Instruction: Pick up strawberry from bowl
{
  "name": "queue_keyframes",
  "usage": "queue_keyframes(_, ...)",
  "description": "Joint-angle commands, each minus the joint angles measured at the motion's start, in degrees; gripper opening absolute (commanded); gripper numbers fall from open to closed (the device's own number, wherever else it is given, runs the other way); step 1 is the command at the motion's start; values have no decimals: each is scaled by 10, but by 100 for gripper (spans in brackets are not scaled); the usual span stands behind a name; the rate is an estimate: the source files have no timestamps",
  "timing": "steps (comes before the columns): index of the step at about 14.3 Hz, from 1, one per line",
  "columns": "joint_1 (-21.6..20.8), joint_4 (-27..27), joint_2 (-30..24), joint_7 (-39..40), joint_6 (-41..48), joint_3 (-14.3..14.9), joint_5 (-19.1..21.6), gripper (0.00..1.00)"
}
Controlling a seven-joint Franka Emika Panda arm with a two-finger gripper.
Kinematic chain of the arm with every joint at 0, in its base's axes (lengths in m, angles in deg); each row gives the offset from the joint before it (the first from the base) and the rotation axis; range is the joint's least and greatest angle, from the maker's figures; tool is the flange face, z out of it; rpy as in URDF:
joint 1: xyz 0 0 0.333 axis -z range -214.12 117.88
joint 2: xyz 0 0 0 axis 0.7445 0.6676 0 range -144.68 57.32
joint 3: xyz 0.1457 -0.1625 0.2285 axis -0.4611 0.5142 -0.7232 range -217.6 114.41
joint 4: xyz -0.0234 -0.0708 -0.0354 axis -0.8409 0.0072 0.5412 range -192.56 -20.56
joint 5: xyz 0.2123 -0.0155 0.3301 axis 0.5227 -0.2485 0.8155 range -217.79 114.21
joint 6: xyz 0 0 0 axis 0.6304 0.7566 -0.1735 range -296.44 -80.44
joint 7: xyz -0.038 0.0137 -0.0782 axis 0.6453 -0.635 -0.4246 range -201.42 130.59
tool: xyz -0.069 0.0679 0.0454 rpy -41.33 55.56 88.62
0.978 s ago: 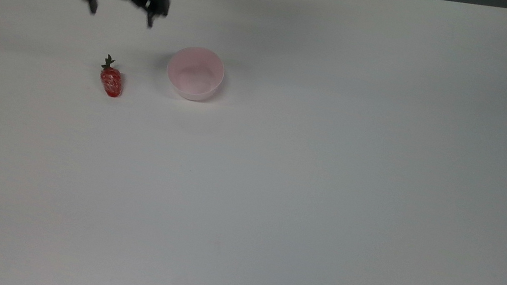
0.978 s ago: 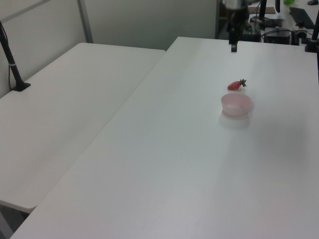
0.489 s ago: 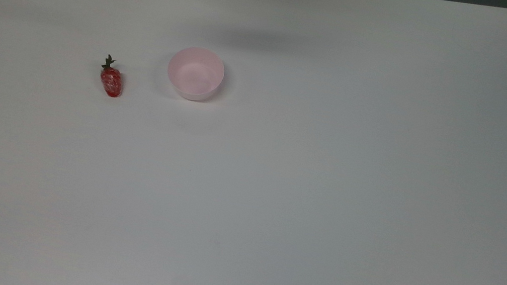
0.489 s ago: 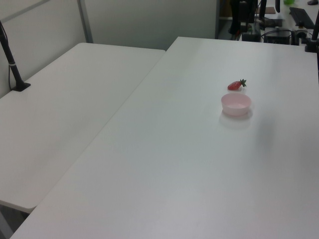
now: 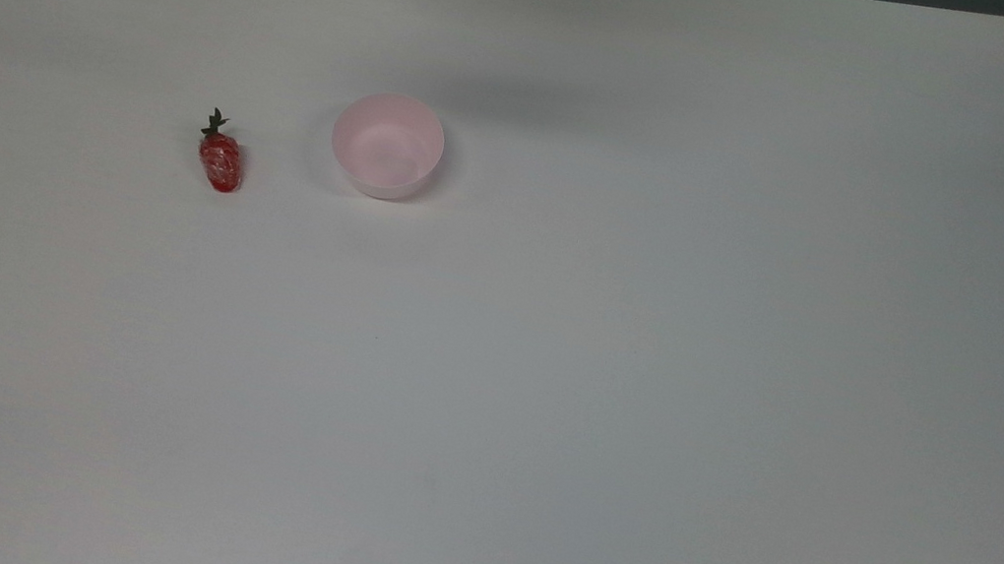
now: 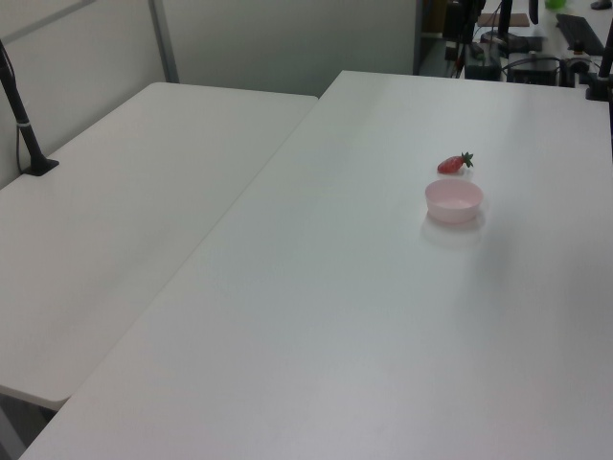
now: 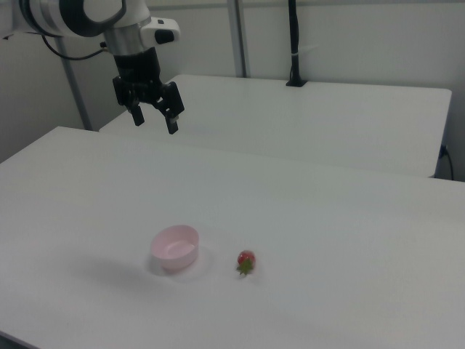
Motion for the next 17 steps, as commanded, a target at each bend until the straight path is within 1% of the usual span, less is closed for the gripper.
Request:
queue_keyframes(1, -8, -5, -5, -6, -13, 13, 15, 100)
queue_keyframes(9, -11, -3, -8, -8, -13, 18, 17, 100)
queue_keyframes(12, -10, -2, -7, -12, -26, 19, 33, 100)
queue_keyframes(14, -11, -2, -8, -12, -31, 27, 35, 100)
queue_keyframes(17, -11, -1, -9, -7, -28, 29, 35, 100)
